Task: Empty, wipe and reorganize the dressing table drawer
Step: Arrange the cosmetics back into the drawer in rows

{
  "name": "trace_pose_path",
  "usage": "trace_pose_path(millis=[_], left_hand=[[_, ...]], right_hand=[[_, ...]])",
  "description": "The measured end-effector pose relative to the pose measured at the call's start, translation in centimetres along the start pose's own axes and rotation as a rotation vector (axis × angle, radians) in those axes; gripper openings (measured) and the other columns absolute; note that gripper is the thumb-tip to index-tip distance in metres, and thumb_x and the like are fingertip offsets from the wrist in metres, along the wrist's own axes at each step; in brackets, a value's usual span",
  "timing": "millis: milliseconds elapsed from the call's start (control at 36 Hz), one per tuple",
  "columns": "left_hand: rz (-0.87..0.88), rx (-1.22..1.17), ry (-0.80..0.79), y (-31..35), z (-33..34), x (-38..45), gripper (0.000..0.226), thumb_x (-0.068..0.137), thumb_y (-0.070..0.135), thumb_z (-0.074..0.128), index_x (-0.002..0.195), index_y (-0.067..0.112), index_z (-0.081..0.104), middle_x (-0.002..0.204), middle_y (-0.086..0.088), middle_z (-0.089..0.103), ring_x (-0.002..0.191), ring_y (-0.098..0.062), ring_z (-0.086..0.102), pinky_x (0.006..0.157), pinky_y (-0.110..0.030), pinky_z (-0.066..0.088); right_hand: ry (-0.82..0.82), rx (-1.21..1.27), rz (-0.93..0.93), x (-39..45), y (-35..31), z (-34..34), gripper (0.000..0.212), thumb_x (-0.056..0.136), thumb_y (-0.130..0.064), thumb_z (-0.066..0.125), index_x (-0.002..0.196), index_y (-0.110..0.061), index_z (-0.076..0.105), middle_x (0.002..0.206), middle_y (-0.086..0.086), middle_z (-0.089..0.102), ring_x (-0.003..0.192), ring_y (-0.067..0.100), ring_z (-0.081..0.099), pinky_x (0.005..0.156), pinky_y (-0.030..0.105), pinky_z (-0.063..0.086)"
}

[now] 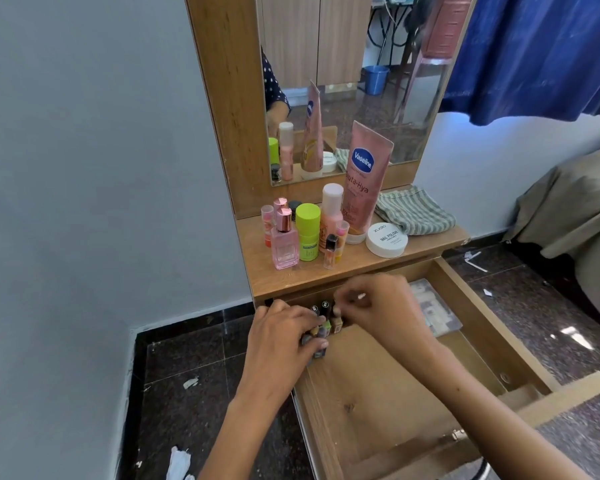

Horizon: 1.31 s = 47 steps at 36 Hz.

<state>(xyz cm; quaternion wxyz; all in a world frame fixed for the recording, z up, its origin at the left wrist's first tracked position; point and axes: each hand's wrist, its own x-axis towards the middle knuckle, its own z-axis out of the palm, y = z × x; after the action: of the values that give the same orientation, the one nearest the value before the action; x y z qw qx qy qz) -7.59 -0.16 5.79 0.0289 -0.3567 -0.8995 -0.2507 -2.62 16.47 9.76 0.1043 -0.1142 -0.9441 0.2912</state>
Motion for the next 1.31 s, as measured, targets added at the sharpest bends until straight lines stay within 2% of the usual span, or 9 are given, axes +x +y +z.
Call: trace_pose_path(millis=[111,194,444,667,778,944,1056,1194,1306], left_hand=[[0.015,0.010,-0.040,0.5,0.3,0.5,0.028,0.086,0.044,0.063,0.112,0.036,0.068,0.112,0.021,0.066,0.095,-0.004,0.046,0.077,-0.025,0.024],[0.014,0.009,-0.032,0.6,0.5,0.6,0.026,0.087,0.041,0.062,0.112,0.036,0.068,0.107,0.019,0.068,0.094,-0.004,0.047,0.076,-0.024,0.022],[0.002,0.026,-0.050,1.0,0.3,0.8,0.025,0.089,0.043,0.059,0.113,0.037,0.066,0.109,0.020,0.067,0.100,-0.002,0.047,0.079,-0.022,0.021],[0.022,0.055,-0.073,1.0,0.2,0.7,0.026,0.089,0.044,0.059,0.112,0.037,0.066,0.109,0.020,0.066,0.101,-0.001,0.046,0.079,-0.023,0.021],[0.019,0.044,-0.071,1.0,0.1,0.7,0.025,0.088,0.043,0.060,0.110,0.036,0.067,0.107,0.019,0.067,0.099,-0.002,0.047,0.078,-0.023,0.020],[-0.010,-0.014,-0.071,0.8,0.1,0.6,0.026,0.086,0.043,0.062,0.112,0.039,0.066,0.107,0.021,0.066,0.098,0.002,0.046,0.080,-0.021,0.022],[-0.010,-0.031,-0.062,0.4,0.1,0.6,0.026,0.085,0.042,0.064,0.110,0.038,0.067,0.105,0.020,0.067,0.095,0.002,0.046,0.078,-0.021,0.024],[-0.001,0.001,-0.068,0.4,0.0,0.5,0.023,0.084,0.041,0.065,0.107,0.038,0.069,0.102,0.019,0.068,0.095,-0.002,0.047,0.077,-0.022,0.025],[-0.008,-0.001,-0.058,0.5,-0.1,0.6,0.022,0.083,0.041,0.066,0.105,0.037,0.070,0.100,0.018,0.068,0.094,-0.002,0.047,0.077,-0.023,0.024]], right_hand=[[0.363,0.187,-0.028,0.8,-1.0,-1.5,0.014,0.078,-0.021,0.076,0.091,-0.024,0.071,0.082,-0.015,0.069,0.071,0.000,0.066,0.070,0.033,0.057],[0.471,0.183,-0.125,1.8,-1.5,-1.2,0.024,0.079,-0.017,0.075,0.103,-0.020,0.070,0.094,-0.010,0.065,0.071,0.005,0.064,0.066,0.036,0.057],[0.452,-0.107,-0.154,3.4,-1.2,0.6,0.031,0.077,-0.029,0.078,0.106,-0.021,0.072,0.096,-0.004,0.059,0.063,0.011,0.053,0.055,0.024,0.038],[0.447,-0.067,-0.158,3.4,-1.0,0.4,0.022,0.075,-0.030,0.079,0.092,-0.024,0.067,0.098,-0.010,0.057,0.071,0.006,0.054,0.058,0.022,0.036],[0.451,-0.068,-0.175,3.3,-1.0,0.4,0.020,0.073,-0.029,0.080,0.085,-0.025,0.064,0.093,-0.014,0.061,0.073,0.008,0.059,0.058,0.027,0.048],[0.352,0.109,-0.152,2.1,-1.2,-1.2,0.020,0.069,-0.021,0.083,0.075,-0.024,0.064,0.078,-0.014,0.065,0.068,0.002,0.064,0.064,0.035,0.055],[0.100,0.130,-0.015,0.8,-0.2,-2.5,0.027,0.064,-0.019,0.086,0.071,-0.029,0.062,0.070,-0.016,0.067,0.066,-0.005,0.064,0.064,0.021,0.052],[-0.136,-0.025,0.071,0.0,2.3,0.3,0.035,0.061,-0.018,0.085,0.069,-0.036,0.056,0.076,-0.014,0.068,0.071,0.002,0.066,0.071,0.031,0.055],[-0.191,-0.093,0.048,-0.2,3.2,2.2,0.028,0.067,-0.019,0.083,0.082,-0.030,0.062,0.078,-0.016,0.063,0.074,0.000,0.061,0.063,0.011,0.043]])
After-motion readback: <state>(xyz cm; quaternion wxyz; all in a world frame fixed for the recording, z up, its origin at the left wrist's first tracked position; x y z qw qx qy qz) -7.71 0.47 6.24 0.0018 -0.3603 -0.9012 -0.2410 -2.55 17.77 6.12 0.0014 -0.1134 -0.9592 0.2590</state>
